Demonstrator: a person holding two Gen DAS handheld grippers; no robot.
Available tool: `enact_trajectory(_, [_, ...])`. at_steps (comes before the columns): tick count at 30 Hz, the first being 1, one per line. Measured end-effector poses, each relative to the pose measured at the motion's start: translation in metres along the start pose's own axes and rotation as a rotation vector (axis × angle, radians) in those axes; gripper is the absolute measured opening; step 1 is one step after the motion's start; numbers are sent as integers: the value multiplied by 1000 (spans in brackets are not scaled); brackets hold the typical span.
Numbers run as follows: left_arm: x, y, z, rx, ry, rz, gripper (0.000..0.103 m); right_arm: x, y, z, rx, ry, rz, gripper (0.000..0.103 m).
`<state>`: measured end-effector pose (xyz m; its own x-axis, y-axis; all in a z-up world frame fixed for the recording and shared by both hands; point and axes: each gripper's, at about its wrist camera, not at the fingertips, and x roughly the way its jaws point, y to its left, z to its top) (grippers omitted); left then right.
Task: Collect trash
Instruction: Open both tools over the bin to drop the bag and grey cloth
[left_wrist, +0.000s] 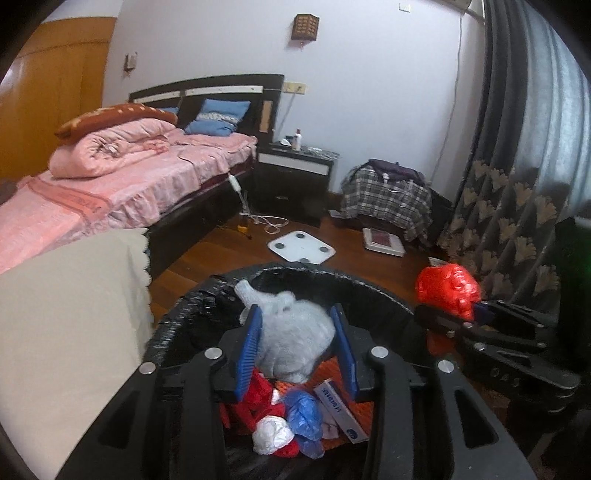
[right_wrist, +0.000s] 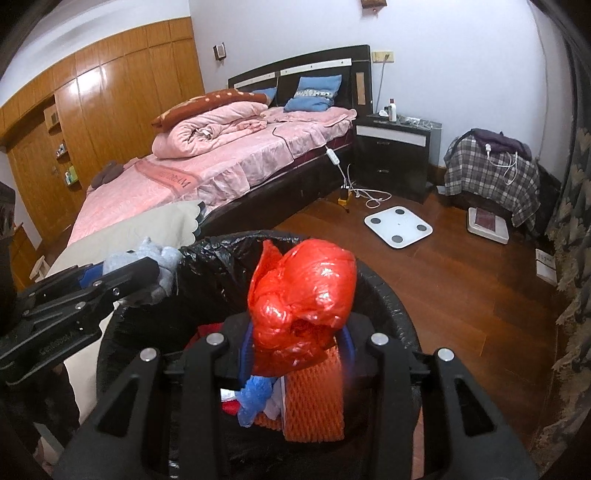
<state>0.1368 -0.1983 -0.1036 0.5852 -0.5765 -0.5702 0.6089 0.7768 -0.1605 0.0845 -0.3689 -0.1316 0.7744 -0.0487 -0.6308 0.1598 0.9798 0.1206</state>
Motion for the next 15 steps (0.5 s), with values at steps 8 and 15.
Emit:
enact_trajectory(8, [-7, 12, 7, -9, -17, 12, 68, 7, -2, -7, 5, 15, -24, 87])
enact_trajectory(15, [-39, 24, 11, -33, -39, 100, 86, -15, 4, -4, 10, 11, -5, 96])
